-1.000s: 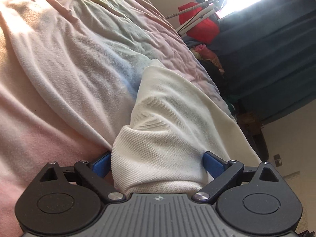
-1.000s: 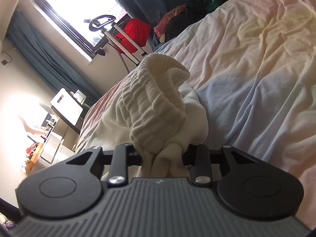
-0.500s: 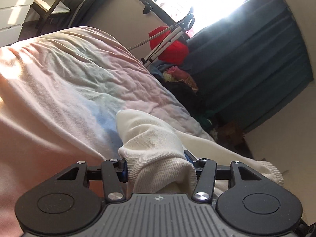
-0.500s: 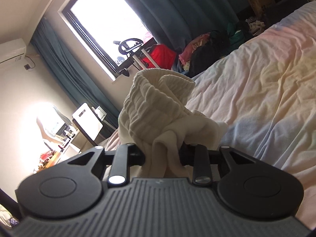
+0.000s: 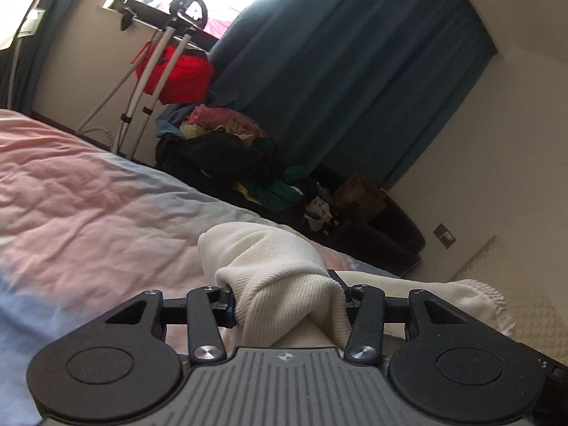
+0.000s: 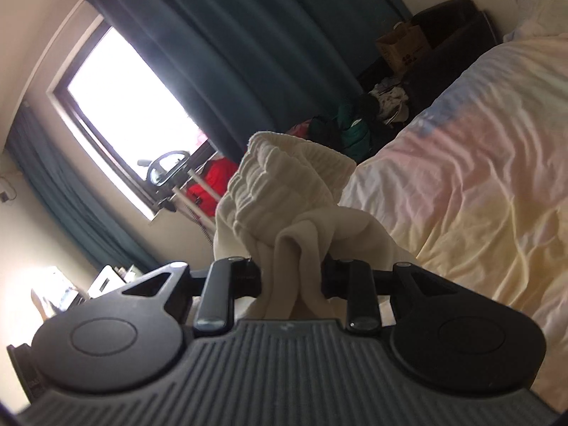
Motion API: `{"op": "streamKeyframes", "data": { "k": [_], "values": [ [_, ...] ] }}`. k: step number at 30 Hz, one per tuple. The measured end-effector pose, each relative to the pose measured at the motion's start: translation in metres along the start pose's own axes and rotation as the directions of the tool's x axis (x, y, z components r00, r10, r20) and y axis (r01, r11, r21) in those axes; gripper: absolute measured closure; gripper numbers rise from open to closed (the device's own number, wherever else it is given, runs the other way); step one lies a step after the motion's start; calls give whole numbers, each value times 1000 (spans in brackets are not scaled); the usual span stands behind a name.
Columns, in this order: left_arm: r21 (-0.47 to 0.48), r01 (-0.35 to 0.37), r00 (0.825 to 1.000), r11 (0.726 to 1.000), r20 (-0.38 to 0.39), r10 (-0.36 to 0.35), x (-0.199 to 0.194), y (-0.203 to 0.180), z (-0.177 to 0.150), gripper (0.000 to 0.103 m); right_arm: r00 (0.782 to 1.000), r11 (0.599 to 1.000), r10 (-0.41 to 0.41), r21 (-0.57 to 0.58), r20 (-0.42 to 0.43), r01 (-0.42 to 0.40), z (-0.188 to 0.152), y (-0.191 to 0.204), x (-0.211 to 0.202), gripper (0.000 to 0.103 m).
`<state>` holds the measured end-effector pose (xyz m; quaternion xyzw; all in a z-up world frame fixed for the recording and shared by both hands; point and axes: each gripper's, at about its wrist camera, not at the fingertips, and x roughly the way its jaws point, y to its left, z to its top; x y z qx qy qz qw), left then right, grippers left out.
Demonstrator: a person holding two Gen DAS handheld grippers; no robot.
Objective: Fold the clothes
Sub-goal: 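Lift the cuffs with the right gripper and fold them over the bundle, then open the right gripper and release the cuffs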
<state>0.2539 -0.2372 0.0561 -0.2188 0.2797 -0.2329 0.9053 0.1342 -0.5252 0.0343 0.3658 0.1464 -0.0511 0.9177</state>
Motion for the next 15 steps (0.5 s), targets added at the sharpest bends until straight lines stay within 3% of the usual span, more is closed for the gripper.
{"op": "streamKeyframes", "data": {
  "k": [4, 8, 11, 15],
  "values": [
    [23, 32, 997, 999, -76, -30, 105, -69, 14, 55, 992, 994, -101, 54, 76, 97, 60, -47, 31, 73],
    [82, 62, 988, 995, -145, -50, 196, -102, 4, 55, 976, 977, -192, 110, 99, 181, 89, -104, 73, 73],
    [105, 90, 977, 990, -200, -68, 262, -96, -26, 55, 964, 966, -231, 151, 133, 211, 79, -145, 95, 73],
    [207, 134, 963, 969, -258, -78, 304, -66, -90, 51, 938, 952, -263, 219, 227, 214, 24, -191, 101, 73]
  ]
}}
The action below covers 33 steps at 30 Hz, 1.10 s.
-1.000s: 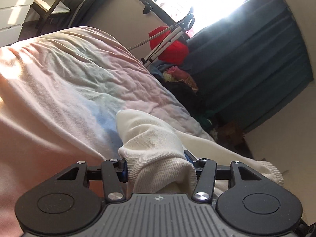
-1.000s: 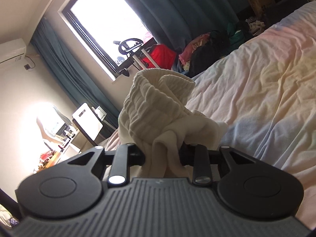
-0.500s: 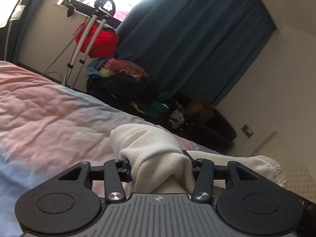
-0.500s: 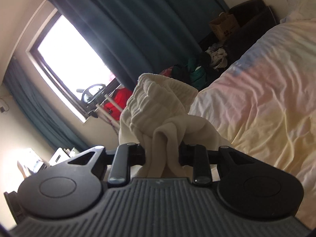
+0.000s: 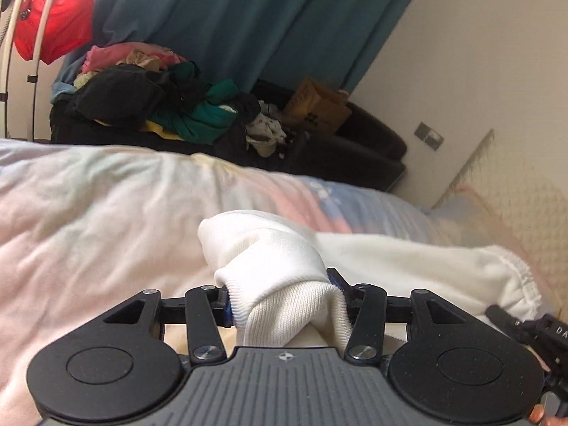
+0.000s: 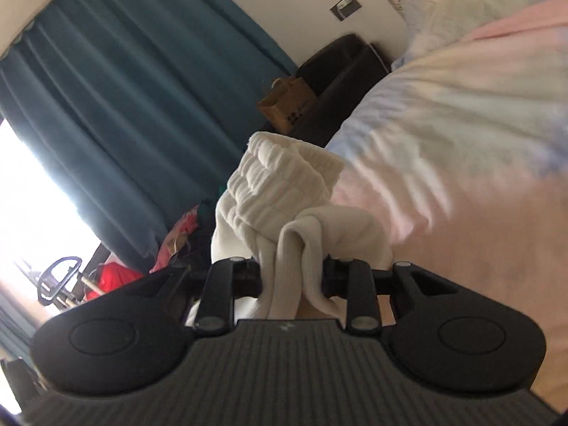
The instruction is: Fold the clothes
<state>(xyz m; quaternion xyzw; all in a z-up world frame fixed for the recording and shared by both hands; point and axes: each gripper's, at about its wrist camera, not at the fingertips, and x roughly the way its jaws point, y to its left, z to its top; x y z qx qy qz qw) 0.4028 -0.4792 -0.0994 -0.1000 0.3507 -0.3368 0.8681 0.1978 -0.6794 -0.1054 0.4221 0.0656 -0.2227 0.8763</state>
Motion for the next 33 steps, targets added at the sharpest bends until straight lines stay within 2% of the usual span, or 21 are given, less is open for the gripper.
{"op": "streamKeyframes", "data": {
  "k": [2, 6, 7, 9, 12, 14, 17, 22, 24, 26, 28, 29, 30, 31, 33],
  "values": [
    [47, 0, 999, 999, -35, 2, 13, 14, -34, 50, 999, 1000, -20, 18, 28, 20, -31, -25, -8, 73],
    [142, 11, 1000, 990, -12, -10, 6, 36, -76, 42, 989, 989, -145, 8, -13, 145, -84, -56, -21, 73],
    [154, 23, 1000, 988, -8, -22, 1, 38, -80, 39, 983, 983, -182, -9, -27, 182, -93, -59, -24, 68],
    [178, 7, 1000, 984, -23, -3, -11, 32, -80, 37, 970, 971, -238, -23, -55, 237, -102, -62, -28, 64],
    [210, -33, 998, 977, -49, 44, -42, 14, -71, 39, 937, 943, -331, -11, -115, 332, -91, -52, -43, 64],
    [236, -38, 999, 971, -29, 46, -79, -3, -61, 39, 916, 925, -381, -59, -125, 376, -80, -34, -62, 64],
    [267, -41, 999, 963, 12, 40, -137, -29, -47, 33, 928, 931, -358, -113, -101, 347, -62, -5, -105, 64],
    [274, -70, 993, 959, 108, 41, -247, -67, -48, 7, 969, 943, -246, -236, -25, 233, -30, 53, -190, 64],
    [293, -77, 989, 953, 146, 35, -288, -78, -58, 6, 981, 939, -194, -289, 10, 189, -20, 76, -227, 64],
    [302, -77, 985, 950, 170, 26, -332, -89, -70, 5, 991, 932, -129, -339, 31, 132, -19, 93, -267, 56],
    [312, -76, 984, 947, 177, 20, -371, -99, -82, 1, 997, 920, -66, -385, 50, 80, -22, 107, -307, 32],
    [318, -84, 980, 944, 196, 22, -390, -104, -90, 0, 997, 911, -42, -408, 65, 65, -26, 114, -327, 25],
    [322, -93, 977, 942, 214, 23, -408, -108, -98, 0, 996, 902, -20, -428, 82, 53, -30, 120, -346, 12],
    [327, -102, 972, 939, 232, 24, -426, -112, -106, 0, 995, 893, -1, -448, 97, 44, -34, 126, -364, 7],
    [336, -119, 963, 934, 267, 27, -463, -120, -121, 0, 994, 873, 31, -486, 106, 25, -45, 135, -394, 8]
  ]
}}
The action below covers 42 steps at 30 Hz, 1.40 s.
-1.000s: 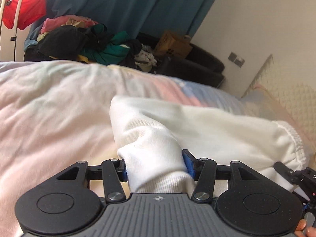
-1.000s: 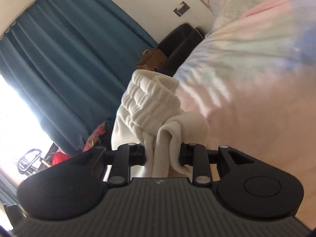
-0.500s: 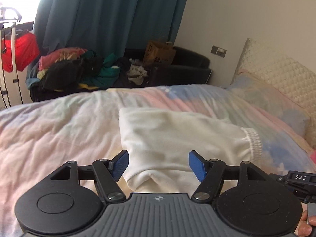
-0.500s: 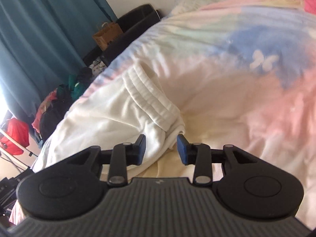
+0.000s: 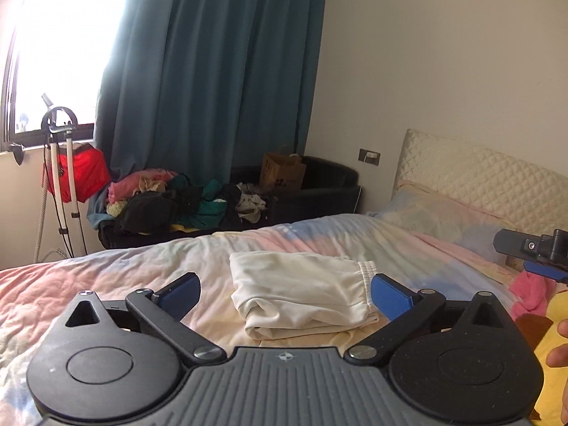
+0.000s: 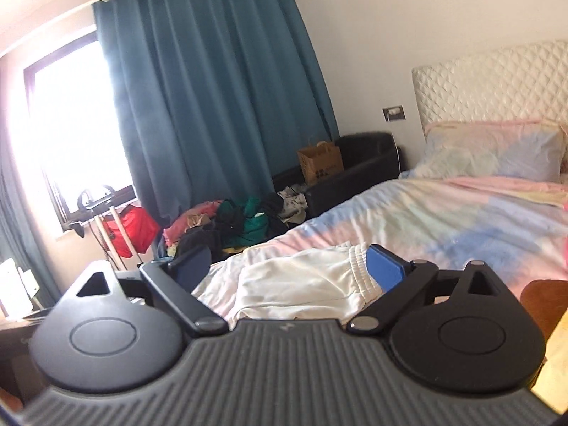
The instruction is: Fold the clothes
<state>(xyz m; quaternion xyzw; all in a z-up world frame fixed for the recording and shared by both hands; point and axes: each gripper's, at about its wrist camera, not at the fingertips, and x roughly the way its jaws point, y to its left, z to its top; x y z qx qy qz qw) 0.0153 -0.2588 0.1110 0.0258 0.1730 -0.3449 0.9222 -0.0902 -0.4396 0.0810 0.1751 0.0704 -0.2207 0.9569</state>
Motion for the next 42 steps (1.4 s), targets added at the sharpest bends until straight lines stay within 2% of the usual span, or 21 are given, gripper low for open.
{"op": "streamKeyframes", "data": {
  "k": [5, 8, 11, 15, 23, 27, 38, 42],
  "values": [
    [34, -30, 999, 999, 46, 28, -64, -14, -19, 0, 999, 998, 36, -54, 4, -35, -16, 23, -45, 8],
    [42, -55, 996, 998, 68, 52, -86, -17, -31, 0, 999, 996, 44, -77, 6, -43, -31, 31, -59, 8],
    [10, -67, 996, 998, 64, 67, -96, -13, -41, 0, 1000, 994, 28, -107, 3, -28, -49, 38, -64, 8],
    [15, -88, 994, 996, 60, 87, -100, -9, -56, 0, 999, 993, 26, -112, -19, -28, -73, 38, -62, 8],
    [-37, -98, 995, 994, 31, 99, -85, 11, -84, 0, 999, 988, -6, -152, -34, 0, -112, 41, -44, 8],
    [-28, -100, 995, 995, 25, 101, -76, 16, -89, 0, 995, 986, -64, -159, -76, 51, -125, 39, -29, 8],
    [31, -119, 992, 992, -26, 119, -57, 1, -108, 0, 995, 973, -94, -214, -41, 83, -137, 44, -31, 8],
    [20, -126, 991, 992, -34, 127, -55, 0, -110, 0, 994, 974, -99, -208, -45, 87, -137, 44, -30, 8]
  ]
}}
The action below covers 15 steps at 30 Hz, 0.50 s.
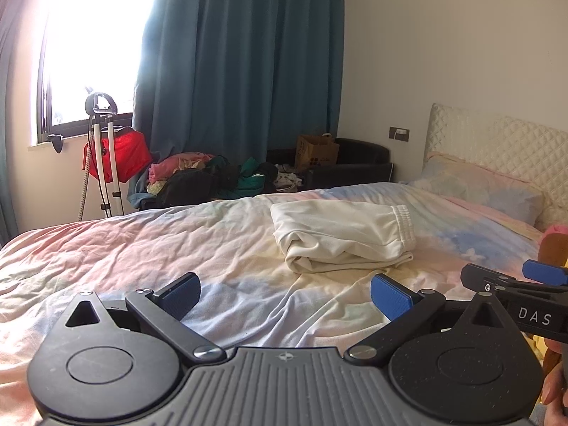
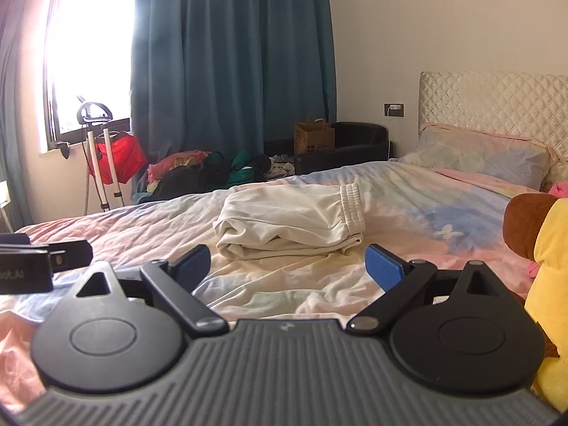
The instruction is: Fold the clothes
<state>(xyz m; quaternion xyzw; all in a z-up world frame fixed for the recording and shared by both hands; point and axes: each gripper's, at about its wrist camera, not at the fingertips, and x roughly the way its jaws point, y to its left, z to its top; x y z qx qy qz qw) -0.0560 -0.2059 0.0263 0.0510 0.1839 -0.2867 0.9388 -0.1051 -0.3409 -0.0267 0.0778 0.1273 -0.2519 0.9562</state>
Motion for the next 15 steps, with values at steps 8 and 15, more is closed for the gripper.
{"op": "streamKeyframes", "data": {
  "k": [8, 15],
  "values": [
    [-4, 6, 1000, 1000, 4, -6, 0, 3, -1, 0, 1000, 1000, -9, 6, -6, 9, 1, 1, 0, 8],
    [-4, 0, 1000, 1000, -21, 0, 4, 2, -2, 0, 1000, 1000, -6, 11, -20, 6, 1, 0, 2, 8]
  ]
}}
